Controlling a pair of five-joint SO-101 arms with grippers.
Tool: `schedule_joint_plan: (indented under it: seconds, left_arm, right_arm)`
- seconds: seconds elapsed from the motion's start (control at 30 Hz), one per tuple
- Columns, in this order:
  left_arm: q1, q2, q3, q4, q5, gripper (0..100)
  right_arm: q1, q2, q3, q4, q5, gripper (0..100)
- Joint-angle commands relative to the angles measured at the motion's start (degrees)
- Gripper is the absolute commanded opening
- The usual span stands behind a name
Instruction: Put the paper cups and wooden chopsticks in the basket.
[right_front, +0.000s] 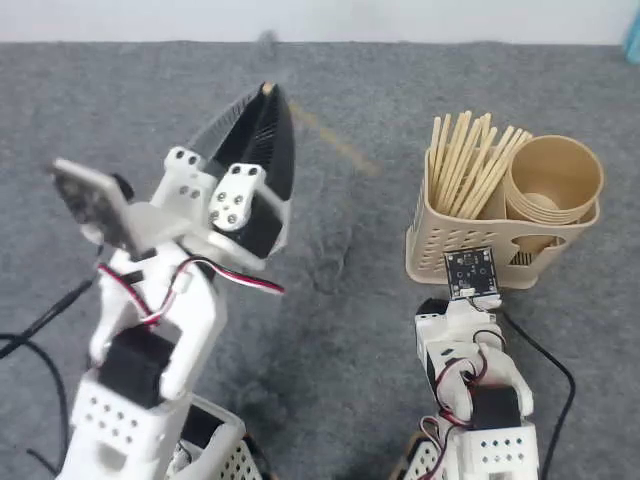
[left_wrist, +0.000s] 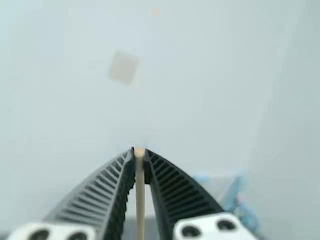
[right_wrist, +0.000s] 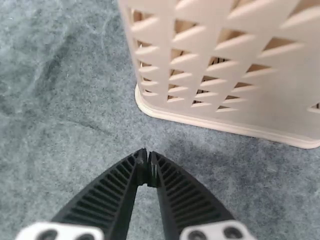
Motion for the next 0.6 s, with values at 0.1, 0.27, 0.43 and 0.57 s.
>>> schedule_joint_plan:
  seconds: [0.1,0.27,0.43,0.57]
  left_arm:
    - [8.62,-0.79,-4.0,-5.36,0.62,1]
    - [12.13,7.65,-15.08,5.01,0.44,1]
    - [11.96,20.22,-21.41,5.1,-0.53,1]
    - [12.04,27.69,-21.85,4.92,-5.63,1]
  right_arm:
    - [-0.04,-1.01,0.09,-0.13,0.97,0.8]
    - [-0.04,-1.01,0.09,-0.22,0.97,0.8]
    - [-0.04,-1.1,0.09,-0.22,0.97,0.8]
    - [-0.04,-1.1,0.09,-0.22,0.97,0.8]
